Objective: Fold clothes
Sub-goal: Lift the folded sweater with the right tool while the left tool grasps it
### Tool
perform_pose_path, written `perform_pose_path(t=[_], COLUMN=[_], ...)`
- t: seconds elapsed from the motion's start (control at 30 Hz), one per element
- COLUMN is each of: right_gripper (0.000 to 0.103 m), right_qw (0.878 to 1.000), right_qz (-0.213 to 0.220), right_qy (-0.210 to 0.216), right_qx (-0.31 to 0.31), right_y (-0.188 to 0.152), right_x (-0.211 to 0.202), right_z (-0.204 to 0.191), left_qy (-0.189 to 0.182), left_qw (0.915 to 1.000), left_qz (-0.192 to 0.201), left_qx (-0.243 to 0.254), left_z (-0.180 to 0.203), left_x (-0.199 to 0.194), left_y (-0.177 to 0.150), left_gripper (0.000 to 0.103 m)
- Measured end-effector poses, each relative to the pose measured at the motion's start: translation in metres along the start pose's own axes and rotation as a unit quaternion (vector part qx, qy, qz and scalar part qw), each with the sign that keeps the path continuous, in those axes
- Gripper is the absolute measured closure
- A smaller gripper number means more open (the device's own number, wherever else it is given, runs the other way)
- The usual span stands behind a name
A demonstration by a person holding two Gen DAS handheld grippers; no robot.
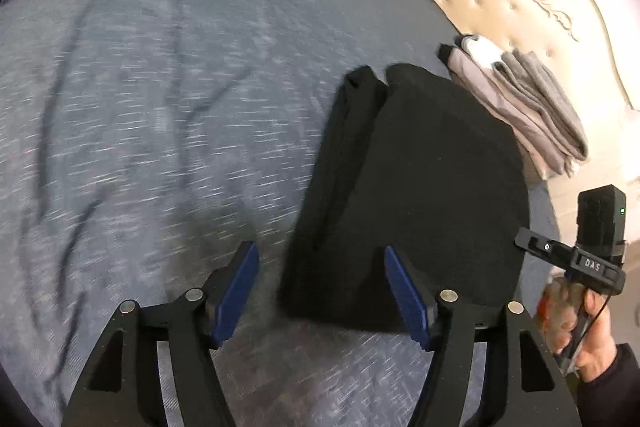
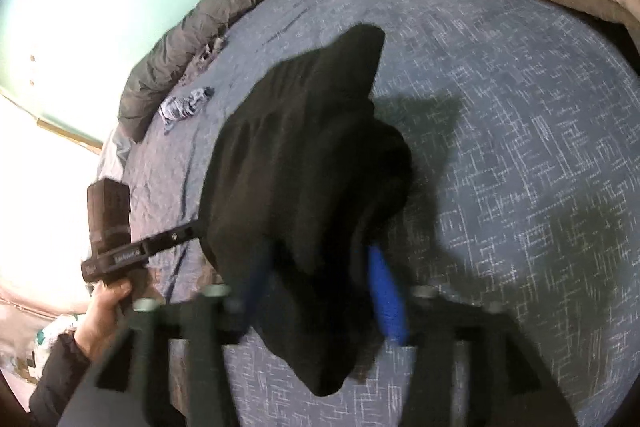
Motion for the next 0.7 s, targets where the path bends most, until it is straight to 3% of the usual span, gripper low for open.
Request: perform_pose_path(t=[0.07,0.17,0.4,0.7], right_gripper=[0.044,0.035,0.031,0.032], right_qw=[1.0,1.0,1.0,1.0], right_qz=[-0.005,-0.003,-0.012,-0.028], right_qy=[-0.001,-0.001,0.002,0.01], right_qx=[-0.002,0.004,-0.016,-0.01], right_y=[-0.003,-0.005,-0.004,0.0], right_x=[0.005,0.011,0.021,0.039], right_z=[0.0,0.0,-0.007,0.0], left_qy=[-0.006,-0.016,-0.057,-0.091], left_qw=[0.9999,0.9997,0.9981,0.9954], left_qz=[-0.01,-0.017,-0.015,-0.016], left_qx=[0.004,-0.005,-0.018,-0.025], left_z=[0.0,-0.004,-0.013,-0.018], left_x=[0.012,0.022,0.032,0.047], left_y=[0.004,0.007,0.011,0.017], left_gripper=[0.033,0.03,0.03,0.027])
Point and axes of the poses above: each gripper's, at about its wrist camera, not at the fingertips, and x roughly the way its jaws point, z to its right, y to its top, the point moved 5 cm from there along x, roughly the way its jaws point, and after that the axes turned 8 degrees about -y, right-handed, at the moved point
